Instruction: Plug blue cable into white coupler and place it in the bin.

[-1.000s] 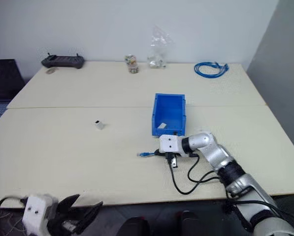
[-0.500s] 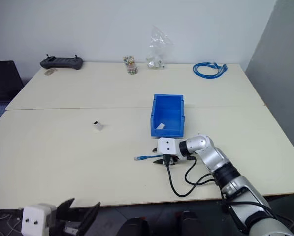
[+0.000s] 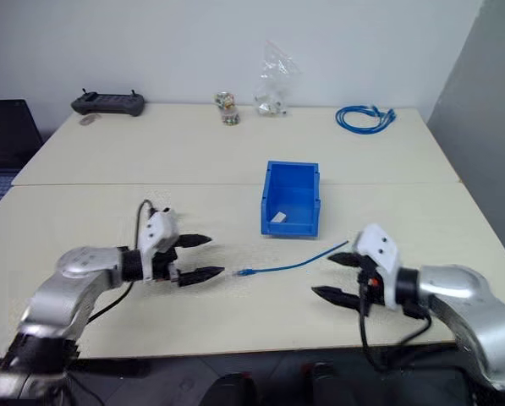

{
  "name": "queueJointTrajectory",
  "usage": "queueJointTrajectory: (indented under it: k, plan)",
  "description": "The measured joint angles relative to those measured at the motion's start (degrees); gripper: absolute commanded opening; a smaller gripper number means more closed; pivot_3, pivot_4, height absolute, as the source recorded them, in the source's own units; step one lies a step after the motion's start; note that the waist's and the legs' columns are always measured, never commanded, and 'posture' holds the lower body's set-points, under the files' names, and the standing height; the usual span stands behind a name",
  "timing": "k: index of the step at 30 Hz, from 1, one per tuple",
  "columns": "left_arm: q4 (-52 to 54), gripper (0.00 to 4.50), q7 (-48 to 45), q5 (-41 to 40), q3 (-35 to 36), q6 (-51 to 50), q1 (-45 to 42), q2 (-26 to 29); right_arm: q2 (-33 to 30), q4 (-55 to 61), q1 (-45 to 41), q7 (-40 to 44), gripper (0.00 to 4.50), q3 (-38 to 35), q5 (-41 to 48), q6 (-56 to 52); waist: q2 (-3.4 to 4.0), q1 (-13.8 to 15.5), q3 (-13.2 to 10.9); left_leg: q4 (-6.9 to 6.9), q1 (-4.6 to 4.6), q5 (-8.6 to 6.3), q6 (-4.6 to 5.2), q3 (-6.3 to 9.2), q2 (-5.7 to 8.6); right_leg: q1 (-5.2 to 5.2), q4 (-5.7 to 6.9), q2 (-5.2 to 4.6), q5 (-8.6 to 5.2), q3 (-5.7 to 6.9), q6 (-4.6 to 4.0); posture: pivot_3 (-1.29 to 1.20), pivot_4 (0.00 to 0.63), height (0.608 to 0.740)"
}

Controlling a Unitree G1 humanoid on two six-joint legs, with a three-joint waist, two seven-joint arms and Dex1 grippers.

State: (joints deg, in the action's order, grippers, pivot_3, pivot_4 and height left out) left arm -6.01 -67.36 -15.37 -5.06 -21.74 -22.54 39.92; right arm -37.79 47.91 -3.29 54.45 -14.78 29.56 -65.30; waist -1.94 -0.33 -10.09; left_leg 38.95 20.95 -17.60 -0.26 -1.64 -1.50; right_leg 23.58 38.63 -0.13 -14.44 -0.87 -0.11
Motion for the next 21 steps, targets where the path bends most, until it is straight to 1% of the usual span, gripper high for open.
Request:
queueJointTrajectory:
  k: [2, 3, 4, 5, 7, 9, 10, 13, 15, 17, 21]
  plan:
    - [-8.2, 4.5, -5.5, 2.9, -5.9, 4.3, -5.6, -1.9, -0.1, 6.1, 4.6, -1.1, 3.76, -7.7, 4.5, -5.2, -0.01, -0.2, 0.0, -0.07, 0.02, -0.01, 0.02, 0.01, -0.02, 0.04, -0.03, 0.01, -0.04, -0.01, -0.01, 0.0, 0.15, 0.74]
    - [-10.9, 4.5, -7.2, 3.9, -7.6, 6.0, -7.0, -2.5, -0.3, 7.4, 5.9, -1.7, 3.76, -10.1, 6.2, -6.4, -0.01, -0.3, 0.0, -0.09, 0.03, -0.02, 0.02, 0.02, -0.05, 0.04, -0.06, 0.01, -0.04, -0.03, -0.01, 0.0, 0.15, 0.74]
    - [-14.1, 4.5, -9.2, 5.0, -8.9, 8.8, -9.1, -3.4, -0.8, 7.6, 7.9, -2.7, 3.76, -13.4, 8.9, -7.6, -0.04, -0.3, 0.0, -0.09, 0.04, -0.03, 0.03, 0.05, -0.06, 0.03, -0.08, 0.01, -0.06, 0.0, 0.0, 0.0, 0.15, 0.74]
    - [-15.4, 4.5, -10.2, 5.5, -9.5, 10.0, -10.1, -3.7, -1.1, 7.6, 8.8, -3.6, 3.76, -15.3, 10.0, -8.2, -0.04, -0.3, 0.0, -0.1, 0.04, -0.03, 0.03, 0.04, -0.04, 0.03, -0.07, 0.01, -0.07, 0.0, 0.03, 0.0, 0.15, 0.74]
    - [-19.7, 4.5, -12.4, 6.9, -10.9, 13.8, -12.5, -5.5, -2.0, 7.6, 11.9, -6.5, 3.76, -21.0, 14.2, -8.9, 0.01, 0.0, 0.1, -0.08, -0.02, -0.03, 0.03, 0.06, 0.01, -0.06, -0.07, 0.01, -0.21, 0.0, 0.27, 0.0, 0.15, 0.74]
    - [-23.1, 4.12, -13.4, 7.6, -11.7, 16.5, -13.9, -7.5, -3.2, 7.6, 16.1, -9.6, 3.78, -24.8, 18.1, -8.1, -0.01, 0.3, 0.1, -0.06, -0.02, -0.02, 0.03, 0.07, 0.02, -0.11, -0.09, 0.0, -0.24, 0.01, 0.33, 0.0, 0.15, 0.74]
    - [-24.4, 4.06, -13.7, 7.8, -11.8, 17.6, -14.4, -7.7, -3.6, 7.6, 18.2, -11.6, 3.78, -26.3, 20.6, -7.2, -0.08, 0.3, 0.1, -0.05, -0.03, -0.02, 0.03, 0.09, 0.01, -0.14, -0.09, 0.0, -0.24, 0.02, 0.34, 0.0, 0.15, 0.74]
    - [-26.9, 3.35, -16.0, 8.0, -12.0, 19.8, -15.0, -7.2, -4.8, 7.7, 23.2, -16.6, 3.78, -28.9, 26.8, -3.9, -0.12, 0.1, 0.2, -0.04, -0.07, -0.02, 0.03, 0.03, -0.03, -0.27, -0.12, -0.03, -0.21, -0.05, 0.41, 0.0, 0.15, 0.74]
    - [-27.1, 2.8, -17.5, 8.0, -12.0, 20.8, -14.7, -6.3, -5.9, 7.7, 26.5, -19.7, 3.78, -29.1, 29.4, -1.3, -0.13, -0.2, 0.2, -0.05, -0.06, -0.02, 0.03, -0.03, -0.09, -0.27, -0.12, -0.08, -0.21, -0.11, 0.43, 0.0, 0.15, 0.74]
    - [-26.6, 2.37, -18.5, 8.0, -11.9, 21.1, -14.0, -5.0, -7.1, 7.7, 28.9, -22.4, 3.78, -29.1, 31.5, 1.1, -0.18, -0.9, 0.3, -0.07, -0.08, -0.02, 0.03, -0.01, -0.19, -0.28, -0.13, -0.08, -0.21, -0.08, 0.42, 0.0, 0.15, 0.74]
    - [-24.7, 1.56, -18.9, 8.0, -11.6, 21.0, -12.4, -3.6, -8.9, 7.7, 29.8, -25.9, 3.78, -28.8, 32.9, 3.9, -0.13, -1.6, 0.4, -0.1, -0.11, -0.02, 0.03, 0.01, -0.23, -0.28, -0.11, -0.05, -0.21, -0.08, 0.42, 0.0, 0.15, 0.74]
